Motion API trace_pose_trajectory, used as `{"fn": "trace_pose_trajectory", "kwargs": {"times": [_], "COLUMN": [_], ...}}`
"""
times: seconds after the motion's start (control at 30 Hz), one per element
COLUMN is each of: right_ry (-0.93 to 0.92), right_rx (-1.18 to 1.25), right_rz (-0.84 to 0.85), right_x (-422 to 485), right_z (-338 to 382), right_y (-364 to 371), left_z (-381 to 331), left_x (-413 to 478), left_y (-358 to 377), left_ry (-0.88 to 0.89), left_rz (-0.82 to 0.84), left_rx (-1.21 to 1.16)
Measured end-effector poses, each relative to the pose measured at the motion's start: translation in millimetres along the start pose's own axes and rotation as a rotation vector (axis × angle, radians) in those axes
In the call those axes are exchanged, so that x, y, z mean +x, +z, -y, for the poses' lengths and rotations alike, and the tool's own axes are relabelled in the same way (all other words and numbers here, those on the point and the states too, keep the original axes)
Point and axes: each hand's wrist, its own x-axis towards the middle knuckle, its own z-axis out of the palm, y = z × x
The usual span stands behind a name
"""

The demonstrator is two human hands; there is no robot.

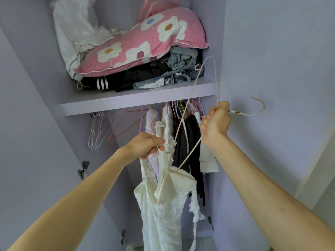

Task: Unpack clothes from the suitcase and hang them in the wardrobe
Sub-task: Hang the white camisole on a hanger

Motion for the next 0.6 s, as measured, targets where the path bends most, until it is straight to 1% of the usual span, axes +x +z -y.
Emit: {"fn": "trace_pose_trajectory", "kwargs": {"times": [0.27, 0.4, 0.5, 0.6], "right_ry": [0.028, -0.023, -0.033, -0.055], "right_rx": [0.019, -0.028, -0.024, -0.071], "right_rz": [0.012, -0.056, -0.077, -0.094], "right_x": [-5, 2, 6, 8], "right_z": [-7, -6, -6, -9], "right_y": [5, 3, 1, 1], "left_z": [-4, -2, -3, -5], "left_x": [4, 1, 1, 2], "left_y": [1, 4, 4, 7], "left_ry": [0.0, -0.002, -0.001, 0.004], "left_rz": [-0.029, -0.019, -0.021, -0.016], "left_rx": [0.006, 0.0, 0.001, 0.002]}}
